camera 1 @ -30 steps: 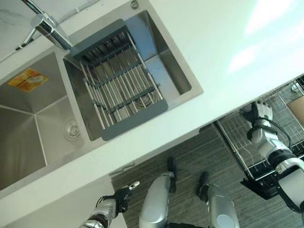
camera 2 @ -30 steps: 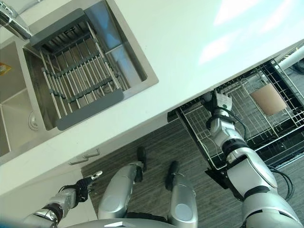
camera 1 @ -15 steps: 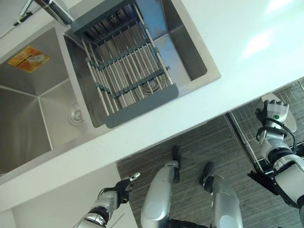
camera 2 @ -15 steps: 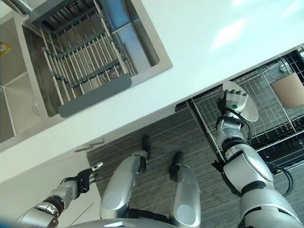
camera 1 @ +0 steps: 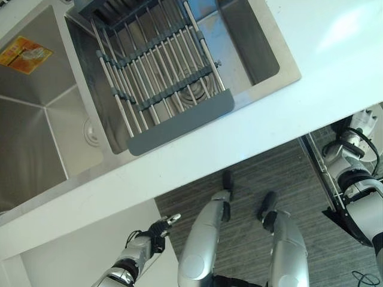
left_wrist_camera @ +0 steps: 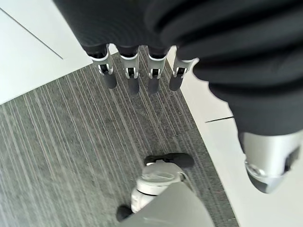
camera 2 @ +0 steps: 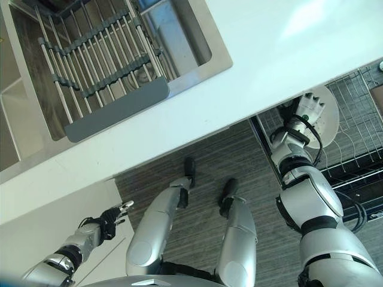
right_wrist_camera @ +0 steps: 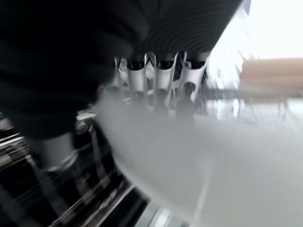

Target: Place the dishes in the dishwasher.

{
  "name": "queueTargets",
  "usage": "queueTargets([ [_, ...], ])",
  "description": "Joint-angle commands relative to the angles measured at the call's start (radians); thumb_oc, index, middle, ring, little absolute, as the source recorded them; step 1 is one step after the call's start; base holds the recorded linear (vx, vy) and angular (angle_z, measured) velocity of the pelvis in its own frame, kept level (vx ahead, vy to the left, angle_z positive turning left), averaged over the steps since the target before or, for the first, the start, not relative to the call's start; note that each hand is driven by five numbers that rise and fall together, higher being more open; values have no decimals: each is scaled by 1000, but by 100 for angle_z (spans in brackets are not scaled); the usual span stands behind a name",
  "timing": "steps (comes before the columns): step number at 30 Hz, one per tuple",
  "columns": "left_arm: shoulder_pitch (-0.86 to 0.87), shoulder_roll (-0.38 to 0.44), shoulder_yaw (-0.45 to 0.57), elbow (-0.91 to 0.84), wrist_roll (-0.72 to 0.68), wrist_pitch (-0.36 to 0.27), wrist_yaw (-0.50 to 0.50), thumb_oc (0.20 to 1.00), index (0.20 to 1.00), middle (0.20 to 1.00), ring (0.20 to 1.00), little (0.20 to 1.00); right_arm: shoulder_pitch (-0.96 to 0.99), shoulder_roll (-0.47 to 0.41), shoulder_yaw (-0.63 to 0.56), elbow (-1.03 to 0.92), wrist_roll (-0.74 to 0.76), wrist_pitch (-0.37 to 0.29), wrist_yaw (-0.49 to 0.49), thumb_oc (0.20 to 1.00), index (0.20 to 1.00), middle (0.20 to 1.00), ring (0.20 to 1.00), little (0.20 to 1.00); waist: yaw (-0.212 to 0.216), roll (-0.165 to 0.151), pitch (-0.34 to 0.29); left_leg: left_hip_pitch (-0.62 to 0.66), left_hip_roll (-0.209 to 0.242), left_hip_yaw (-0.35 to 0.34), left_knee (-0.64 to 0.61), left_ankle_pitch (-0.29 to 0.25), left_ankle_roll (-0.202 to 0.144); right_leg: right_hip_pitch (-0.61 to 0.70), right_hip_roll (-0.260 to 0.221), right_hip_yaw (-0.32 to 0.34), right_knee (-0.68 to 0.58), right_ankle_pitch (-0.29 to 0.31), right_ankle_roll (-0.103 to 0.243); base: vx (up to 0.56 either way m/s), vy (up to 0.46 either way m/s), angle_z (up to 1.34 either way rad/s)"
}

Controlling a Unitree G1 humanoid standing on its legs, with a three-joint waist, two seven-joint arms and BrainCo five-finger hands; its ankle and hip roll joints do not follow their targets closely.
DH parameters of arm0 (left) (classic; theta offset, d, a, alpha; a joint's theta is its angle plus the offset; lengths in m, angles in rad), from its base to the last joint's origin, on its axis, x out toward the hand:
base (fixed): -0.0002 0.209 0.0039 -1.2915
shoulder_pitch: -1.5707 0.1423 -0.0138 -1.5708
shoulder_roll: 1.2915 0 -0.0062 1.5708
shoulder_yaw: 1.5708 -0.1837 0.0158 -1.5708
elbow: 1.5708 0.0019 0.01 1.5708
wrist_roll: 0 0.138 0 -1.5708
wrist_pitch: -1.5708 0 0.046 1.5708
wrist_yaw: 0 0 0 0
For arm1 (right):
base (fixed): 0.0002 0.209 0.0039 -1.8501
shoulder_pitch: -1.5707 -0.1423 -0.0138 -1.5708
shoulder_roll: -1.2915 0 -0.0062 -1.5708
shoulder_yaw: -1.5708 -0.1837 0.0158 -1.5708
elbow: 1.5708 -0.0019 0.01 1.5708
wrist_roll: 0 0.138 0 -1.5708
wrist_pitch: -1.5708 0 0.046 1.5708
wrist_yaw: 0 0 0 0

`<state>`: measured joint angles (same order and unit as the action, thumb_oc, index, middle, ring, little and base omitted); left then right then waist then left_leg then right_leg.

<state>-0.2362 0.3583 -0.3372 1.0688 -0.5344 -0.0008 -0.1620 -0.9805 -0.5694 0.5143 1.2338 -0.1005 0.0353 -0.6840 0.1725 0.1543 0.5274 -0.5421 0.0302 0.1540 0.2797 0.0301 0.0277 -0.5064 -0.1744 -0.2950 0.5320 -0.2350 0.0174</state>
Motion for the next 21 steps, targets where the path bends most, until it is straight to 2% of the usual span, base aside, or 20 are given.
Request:
queueTargets([
  [1,23,10,-10,-36,-6,0,-17,1000,1000,1000,1000,1000,-77,-1,43,4,143,-153,373,1000,1000,1000,1000,1000,23,83,-7,-14,-56,-101,20,-47,-49,3,21,-9,-15,35,44,0,0,0],
  [2,20,17,-1,-46,1,9,-20,1000,1000,1000,1000,1000,-64,13,43,4,259,-151,640,1000,1000,1000,1000,1000,21,79,-7,-15,-51,-97,20,-45,-52,-1,19,-12,-9,33,44,0,0,0],
  [3,16,27,8,-50,4,21,-23,1000,1000,1000,1000,1000,-50,18,40,2,341,-111,780,1000,1000,1000,1000,1000,19,72,-7,-14,-48,-95,20,-43,-54,-2,19,-13,-5,33,44,-1,-25,4],
  [5,2,47,25,-44,14,37,-38,1000,1000,1000,1000,1000,-33,28,48,14,431,-47,986,1000,1000,1000,1000,1000,19,61,-7,-9,-42,-92,20,-39,-57,0,18,-16,2,28,41,7,-32,7],
  [7,2,54,33,-35,21,30,-49,1000,1000,1000,1000,1000,-20,30,45,31,446,-18,1011,1000,1000,1000,1000,1000,20,57,-7,-5,-37,-89,20,-37,-59,3,16,-18,7,26,39,2,-15,2],
  [9,12,52,41,-38,28,23,-50,1000,1000,1000,1000,1000,-11,23,24,50,403,-26,944,1000,1000,1000,1000,1000,22,58,-7,1,-35,-88,20,-37,-60,11,18,-19,5,25,38,-4,-34,5],
  [11,15,50,42,-40,37,23,-51,1000,1000,1000,1000,1000,-17,14,-4,68,387,-67,855,1000,1000,1000,1000,1000,22,60,-7,4,-35,-89,20,-37,-61,17,21,-20,1,26,38,-8,-27,13],
  [13,28,44,37,-41,42,20,-48,1000,1000,1000,1000,1000,-42,-1,-38,52,446,-122,678,1000,1000,1000,1000,1000,19,59,-7,13,-33,-88,20,-41,-62,27,27,-15,-6,30,39,-4,-14,9],
  [14,35,41,39,-42,44,18,-47,1000,1000,1000,1000,1000,-50,-6,-54,35,486,-139,627,1000,1000,1000,1000,1000,17,57,-7,17,-30,-86,20,-44,-62,31,29,-13,-11,33,40,0,0,0],
  [17,63,30,47,-46,32,18,-24,1000,1000,1000,1000,1000,-47,-15,-142,-136,494,-228,357,1000,1000,1000,1000,1000,-10,39,-7,29,-18,-70,20,-57,-63,39,43,6,-29,40,41,0,12,0],
  [18,78,21,54,-46,24,11,-12,1000,1000,1000,1000,1000,-25,-17,-173,-226,467,-245,279,1000,1000,1000,1000,1000,-22,32,-7,34,-16,-67,20,-61,-61,39,47,13,-25,37,40,14,69,-6],
  [19,89,2,70,-36,18,2,2,1000,1000,1000,1000,1000,13,-13,-220,-363,406,-275,160,1000,1000,1000,1000,1000,-42,22,-7,43,-12,-57,20,-68,-59,41,52,25,-25,35,39,23,78,-17],
  [20,94,-7,74,-32,14,-2,8,1000,1000,1000,1000,1000,34,-12,-243,-435,379,-267,129,1000,1000,1000,1000,1000,-52,19,-7,47,-11,-53,20,-70,-58,42,54,31,-24,33,38,-41,112,-27],
  [21,97,-27,87,-28,9,-7,21,1000,1000,1000,1000,1000,81,-5,-287,-612,300,-254,40,1000,1000,1000,1000,1000,-72,22,-7,40,2,-39,20,-58,-51,30,65,30,-30,56,26,-38,106,-31],
])
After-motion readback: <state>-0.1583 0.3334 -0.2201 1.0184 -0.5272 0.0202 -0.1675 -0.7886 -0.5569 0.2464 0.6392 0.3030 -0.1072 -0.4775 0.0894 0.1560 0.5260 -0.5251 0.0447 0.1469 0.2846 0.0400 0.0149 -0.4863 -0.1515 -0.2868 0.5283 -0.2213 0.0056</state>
